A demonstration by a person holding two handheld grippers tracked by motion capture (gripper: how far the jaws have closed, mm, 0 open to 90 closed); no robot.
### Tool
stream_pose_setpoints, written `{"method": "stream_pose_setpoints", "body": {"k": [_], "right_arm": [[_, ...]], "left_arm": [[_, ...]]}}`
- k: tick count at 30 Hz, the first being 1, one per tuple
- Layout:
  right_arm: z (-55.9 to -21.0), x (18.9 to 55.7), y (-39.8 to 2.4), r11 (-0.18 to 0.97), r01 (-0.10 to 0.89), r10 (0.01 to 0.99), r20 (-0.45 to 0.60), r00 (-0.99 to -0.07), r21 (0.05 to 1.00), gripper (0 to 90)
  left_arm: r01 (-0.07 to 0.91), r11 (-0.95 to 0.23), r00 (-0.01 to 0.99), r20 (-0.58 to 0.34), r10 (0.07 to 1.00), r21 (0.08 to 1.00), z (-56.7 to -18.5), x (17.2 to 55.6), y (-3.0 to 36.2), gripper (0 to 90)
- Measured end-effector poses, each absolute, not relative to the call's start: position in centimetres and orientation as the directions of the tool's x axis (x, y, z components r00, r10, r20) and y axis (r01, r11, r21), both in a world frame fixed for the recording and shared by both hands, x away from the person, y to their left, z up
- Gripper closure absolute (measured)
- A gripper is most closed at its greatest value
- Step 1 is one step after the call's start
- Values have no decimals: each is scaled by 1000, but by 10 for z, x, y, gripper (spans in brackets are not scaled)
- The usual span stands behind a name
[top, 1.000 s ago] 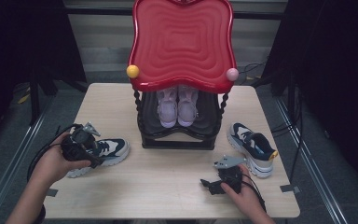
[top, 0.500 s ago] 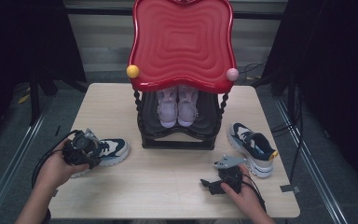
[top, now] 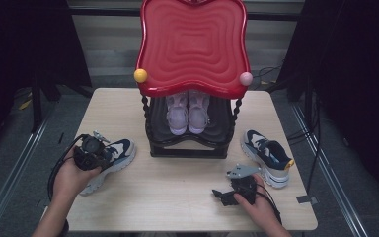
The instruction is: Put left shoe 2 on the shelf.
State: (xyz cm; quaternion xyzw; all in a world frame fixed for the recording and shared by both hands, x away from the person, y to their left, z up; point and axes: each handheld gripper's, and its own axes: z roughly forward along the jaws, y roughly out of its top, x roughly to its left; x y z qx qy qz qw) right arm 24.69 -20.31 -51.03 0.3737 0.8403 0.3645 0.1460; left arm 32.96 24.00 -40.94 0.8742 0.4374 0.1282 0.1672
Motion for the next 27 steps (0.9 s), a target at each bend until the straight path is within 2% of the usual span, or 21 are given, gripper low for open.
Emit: {"method": "stream_pose_setpoints", "body": {"k": [5, 10, 13, 16, 24, 27], "right_arm": [[-510, 247, -203, 455, 522, 734, 28, -679, 722, 134], [-510, 247, -203, 455, 522, 734, 28, -679, 722, 134], [-510, 247, -203, 456, 520, 733, 27, -680, 722, 134], [-510, 247, -203, 456, 520, 733, 27, -680, 722, 134], [-510, 247, -203, 456, 520, 733, 27, -680, 722, 134], [-510, 247, -203, 456, 521, 733, 27, -680, 722, 134]], "left_arm": [[735, -543, 580, 38, 814, 406, -409, 331, 235, 768], [724, -572, 615, 14, 788, 385, -409, 329, 236, 555], [706, -606, 639, 39, 768, 365, -410, 326, 239, 476], [707, -600, 640, 23, 768, 375, -410, 322, 243, 415], [683, -659, 681, 53, 731, 316, -415, 314, 256, 398], [675, -665, 684, 69, 726, 320, -416, 313, 257, 438]]}}
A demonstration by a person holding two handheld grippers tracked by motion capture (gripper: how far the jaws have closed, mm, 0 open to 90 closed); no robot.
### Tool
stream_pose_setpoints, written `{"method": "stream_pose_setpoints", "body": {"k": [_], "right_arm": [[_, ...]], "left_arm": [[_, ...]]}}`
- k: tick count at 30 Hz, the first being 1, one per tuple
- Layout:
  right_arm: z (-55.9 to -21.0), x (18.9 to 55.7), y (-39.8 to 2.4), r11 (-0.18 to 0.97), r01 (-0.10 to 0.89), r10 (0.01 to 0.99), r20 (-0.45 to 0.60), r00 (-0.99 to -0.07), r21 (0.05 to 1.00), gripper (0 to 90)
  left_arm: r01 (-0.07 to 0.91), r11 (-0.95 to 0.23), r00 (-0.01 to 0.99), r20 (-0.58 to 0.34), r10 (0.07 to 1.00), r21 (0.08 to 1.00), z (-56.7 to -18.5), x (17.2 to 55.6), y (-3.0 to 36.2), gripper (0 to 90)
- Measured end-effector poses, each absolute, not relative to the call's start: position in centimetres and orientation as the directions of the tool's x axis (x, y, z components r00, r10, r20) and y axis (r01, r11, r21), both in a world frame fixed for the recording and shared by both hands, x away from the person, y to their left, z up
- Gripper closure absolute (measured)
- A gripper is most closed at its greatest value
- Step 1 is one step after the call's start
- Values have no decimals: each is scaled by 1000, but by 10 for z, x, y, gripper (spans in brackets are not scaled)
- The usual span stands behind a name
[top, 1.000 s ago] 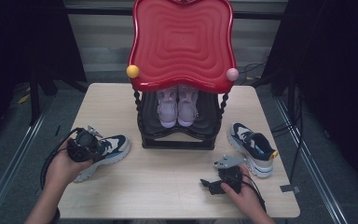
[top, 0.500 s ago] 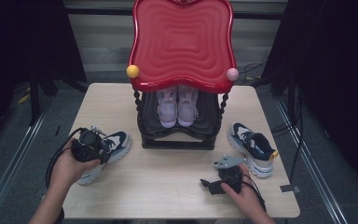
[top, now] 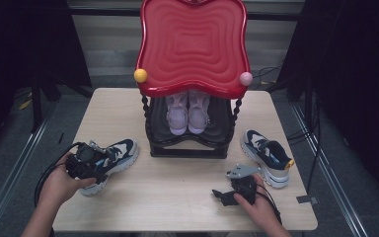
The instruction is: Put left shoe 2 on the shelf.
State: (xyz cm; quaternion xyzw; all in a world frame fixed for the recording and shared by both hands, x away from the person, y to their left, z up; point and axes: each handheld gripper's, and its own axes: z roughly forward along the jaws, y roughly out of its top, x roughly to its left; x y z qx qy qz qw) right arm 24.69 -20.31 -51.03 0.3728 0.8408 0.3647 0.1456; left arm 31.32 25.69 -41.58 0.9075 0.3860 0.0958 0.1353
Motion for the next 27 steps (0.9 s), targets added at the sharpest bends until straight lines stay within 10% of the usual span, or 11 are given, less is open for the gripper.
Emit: {"method": "stream_pose_setpoints", "body": {"k": [8, 27], "right_arm": [[-510, 247, -203, 456, 520, 733, 27, -680, 722, 134], [-510, 247, -203, 457, 519, 731, 27, -682, 722, 134]], "left_arm": [[701, -656, 679, 21, 734, 279, -416, 316, 247, 750], [804, -482, 532, -61, 844, 347, -417, 338, 205, 775]]}}
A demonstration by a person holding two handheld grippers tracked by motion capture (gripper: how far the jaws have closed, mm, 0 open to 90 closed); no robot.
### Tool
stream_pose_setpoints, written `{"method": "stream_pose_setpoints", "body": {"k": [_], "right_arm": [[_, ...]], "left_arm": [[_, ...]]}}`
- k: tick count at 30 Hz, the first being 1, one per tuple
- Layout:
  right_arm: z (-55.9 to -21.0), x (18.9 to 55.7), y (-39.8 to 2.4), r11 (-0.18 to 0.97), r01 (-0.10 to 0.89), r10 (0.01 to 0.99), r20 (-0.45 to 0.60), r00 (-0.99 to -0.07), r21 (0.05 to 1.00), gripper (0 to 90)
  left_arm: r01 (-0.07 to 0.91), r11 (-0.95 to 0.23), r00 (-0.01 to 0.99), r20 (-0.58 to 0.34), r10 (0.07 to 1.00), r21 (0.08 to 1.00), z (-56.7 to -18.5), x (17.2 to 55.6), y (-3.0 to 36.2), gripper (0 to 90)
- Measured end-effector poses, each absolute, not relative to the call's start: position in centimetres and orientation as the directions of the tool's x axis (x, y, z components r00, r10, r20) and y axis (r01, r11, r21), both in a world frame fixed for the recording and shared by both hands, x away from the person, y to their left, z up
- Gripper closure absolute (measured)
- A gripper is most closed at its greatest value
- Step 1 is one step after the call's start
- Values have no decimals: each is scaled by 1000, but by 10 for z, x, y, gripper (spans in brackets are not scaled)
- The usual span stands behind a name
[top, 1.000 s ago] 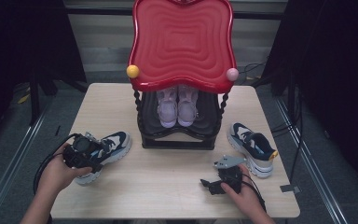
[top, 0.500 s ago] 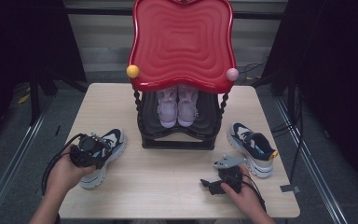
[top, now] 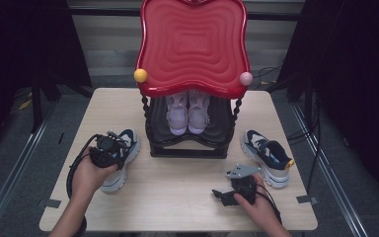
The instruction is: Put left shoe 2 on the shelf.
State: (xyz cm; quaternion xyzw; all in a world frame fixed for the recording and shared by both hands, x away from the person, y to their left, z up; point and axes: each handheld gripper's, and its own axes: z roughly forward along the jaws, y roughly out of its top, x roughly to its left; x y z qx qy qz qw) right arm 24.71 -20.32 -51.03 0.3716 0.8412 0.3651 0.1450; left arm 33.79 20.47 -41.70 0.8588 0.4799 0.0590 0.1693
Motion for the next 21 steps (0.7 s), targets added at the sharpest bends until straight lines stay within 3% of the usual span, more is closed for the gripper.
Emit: {"method": "stream_pose_setpoints", "body": {"k": [7, 13, 21], "right_arm": [[-510, 247, -203, 458, 519, 731, 28, -682, 722, 134], [-510, 247, -203, 457, 519, 731, 28, -682, 722, 134], [-510, 247, -203, 458, 519, 730, 27, -682, 722, 134]], "left_arm": [[764, -540, 590, -43, 807, 354, -419, 337, 198, 733], [727, -569, 622, -17, 783, 385, -410, 335, 204, 529], [672, -642, 691, 0, 723, 369, -404, 326, 213, 421]]}}
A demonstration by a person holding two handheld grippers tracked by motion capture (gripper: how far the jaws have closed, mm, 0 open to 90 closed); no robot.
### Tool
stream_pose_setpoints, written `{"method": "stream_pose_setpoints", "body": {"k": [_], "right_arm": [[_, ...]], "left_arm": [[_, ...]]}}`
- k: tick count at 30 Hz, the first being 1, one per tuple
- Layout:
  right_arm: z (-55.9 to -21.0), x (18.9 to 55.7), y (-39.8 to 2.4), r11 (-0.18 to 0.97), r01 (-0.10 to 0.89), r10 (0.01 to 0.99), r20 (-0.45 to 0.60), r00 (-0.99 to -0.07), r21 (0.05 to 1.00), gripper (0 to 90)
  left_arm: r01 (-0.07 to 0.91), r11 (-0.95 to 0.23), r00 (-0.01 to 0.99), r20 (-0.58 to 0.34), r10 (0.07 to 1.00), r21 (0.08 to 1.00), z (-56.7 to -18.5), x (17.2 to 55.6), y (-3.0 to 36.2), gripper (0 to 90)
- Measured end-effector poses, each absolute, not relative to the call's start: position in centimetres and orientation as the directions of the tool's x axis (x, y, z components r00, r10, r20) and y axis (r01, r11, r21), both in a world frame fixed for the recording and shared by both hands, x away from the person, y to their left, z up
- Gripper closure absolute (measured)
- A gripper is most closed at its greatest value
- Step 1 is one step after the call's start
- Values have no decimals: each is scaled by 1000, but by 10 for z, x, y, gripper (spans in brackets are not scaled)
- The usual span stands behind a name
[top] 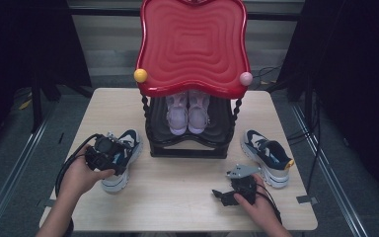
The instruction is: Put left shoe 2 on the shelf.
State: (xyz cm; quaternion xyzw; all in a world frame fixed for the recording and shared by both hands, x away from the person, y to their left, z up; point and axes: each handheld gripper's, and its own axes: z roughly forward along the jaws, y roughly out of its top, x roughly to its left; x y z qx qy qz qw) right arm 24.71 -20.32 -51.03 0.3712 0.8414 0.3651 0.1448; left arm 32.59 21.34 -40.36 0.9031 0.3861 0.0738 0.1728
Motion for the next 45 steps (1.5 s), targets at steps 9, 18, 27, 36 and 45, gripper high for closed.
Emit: {"method": "stream_pose_setpoints", "body": {"k": [9, 18, 27, 36, 45], "right_arm": [[-510, 247, -203, 457, 519, 731, 27, -682, 722, 134], [-510, 247, -203, 458, 519, 730, 27, -682, 722, 134], [-510, 247, -203, 458, 519, 730, 27, -683, 722, 134], [-510, 247, -203, 458, 519, 730, 28, -682, 722, 134], [-510, 247, -203, 459, 518, 729, 27, -684, 722, 134]], "left_arm": [[651, -672, 718, 2, 696, 353, -407, 320, 214, 425], [643, -693, 738, -20, 675, 325, -413, 318, 200, 559], [663, -664, 718, -45, 694, 345, -412, 321, 194, 666], [642, -669, 738, -64, 672, 374, -413, 326, 176, 675], [616, -683, 758, -59, 650, 394, -408, 327, 181, 500]]}}
